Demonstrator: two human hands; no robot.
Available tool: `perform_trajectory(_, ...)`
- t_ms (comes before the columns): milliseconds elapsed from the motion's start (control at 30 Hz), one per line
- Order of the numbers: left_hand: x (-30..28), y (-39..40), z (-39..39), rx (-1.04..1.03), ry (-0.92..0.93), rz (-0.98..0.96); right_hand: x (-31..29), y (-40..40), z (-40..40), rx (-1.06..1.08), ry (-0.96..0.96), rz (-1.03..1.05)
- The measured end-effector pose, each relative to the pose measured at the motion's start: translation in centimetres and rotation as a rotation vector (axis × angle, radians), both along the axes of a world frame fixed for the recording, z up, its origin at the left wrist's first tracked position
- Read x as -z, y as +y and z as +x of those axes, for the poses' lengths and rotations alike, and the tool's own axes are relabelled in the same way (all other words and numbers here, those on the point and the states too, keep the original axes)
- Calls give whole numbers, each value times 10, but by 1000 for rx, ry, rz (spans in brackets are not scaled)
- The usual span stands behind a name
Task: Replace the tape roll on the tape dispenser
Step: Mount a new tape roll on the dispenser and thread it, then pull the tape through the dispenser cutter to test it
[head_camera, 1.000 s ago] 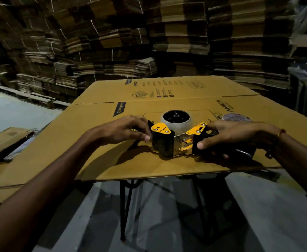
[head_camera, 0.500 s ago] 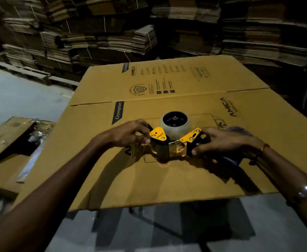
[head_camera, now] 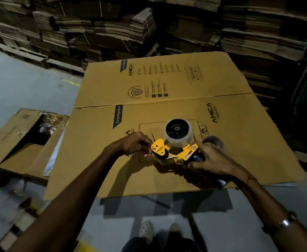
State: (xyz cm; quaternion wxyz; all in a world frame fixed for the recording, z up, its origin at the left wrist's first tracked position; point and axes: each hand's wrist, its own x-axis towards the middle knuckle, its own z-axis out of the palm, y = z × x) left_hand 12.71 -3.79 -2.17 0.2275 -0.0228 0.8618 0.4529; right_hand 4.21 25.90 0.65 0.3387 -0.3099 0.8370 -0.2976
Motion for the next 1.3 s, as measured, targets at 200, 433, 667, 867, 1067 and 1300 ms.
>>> perform_trajectory(200, -15, 11, -9, -46, -72, 0, -2, 9, 13, 44, 141, -16)
perform_trajectory(433, -6, 18, -14, -235, -172, 145, 11, 16, 40, 140, 332, -51)
perform_trajectory(667, 35, 26, -20, -260, -155, 56, 36, 12, 91, 259, 411, -59)
perform_trajectory(867, 43, 45, -12, -169, -97, 190, 61, 7, 161, 532, 543, 15)
perform_trajectory(1067, 58, 54, -10, -17, 40, 141, 68, -24, 205, 781, 617, 78)
perform_trajectory(1300, 62, 54, -12, 208, 197, 30, 70, -45, 233, 920, 469, 96)
